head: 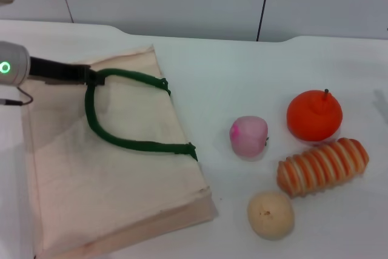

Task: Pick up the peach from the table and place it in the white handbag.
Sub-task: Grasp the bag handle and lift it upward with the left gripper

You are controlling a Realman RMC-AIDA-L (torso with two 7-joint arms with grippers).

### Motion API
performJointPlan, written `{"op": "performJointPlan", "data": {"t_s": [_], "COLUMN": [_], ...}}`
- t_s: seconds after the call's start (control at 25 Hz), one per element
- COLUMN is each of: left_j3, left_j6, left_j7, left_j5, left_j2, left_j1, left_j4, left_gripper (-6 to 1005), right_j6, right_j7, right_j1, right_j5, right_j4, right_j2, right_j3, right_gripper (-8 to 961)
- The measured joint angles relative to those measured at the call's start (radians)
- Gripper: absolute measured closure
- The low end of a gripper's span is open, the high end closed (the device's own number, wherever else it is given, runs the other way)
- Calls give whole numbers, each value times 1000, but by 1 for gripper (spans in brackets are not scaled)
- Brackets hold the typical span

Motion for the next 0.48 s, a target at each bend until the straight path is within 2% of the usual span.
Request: {"op": "performJointPlan", "data": {"t_s": [0.16, 0.24, 0.48], "left_j3": [0, 1, 1], "left_j6": [53, 116, 414], "left_j7": [58, 112, 331], "left_j5": [-114, -190, -471], "left_j2": [1, 9, 45], "left_j1": [7, 18, 100], "left_j4": [-10, -13, -25], "left_gripper": [847, 851, 854], "right_j6": [0, 0, 0], "right_j7": [0, 0, 0], "right_j1": [-4, -5, -5], "right_j5": [0, 0, 0], "right_j4": [0, 0, 0], "right_j2": [0, 0, 0], "right_j3": [0, 0, 0], "right_gripper": [57, 57, 57]}}
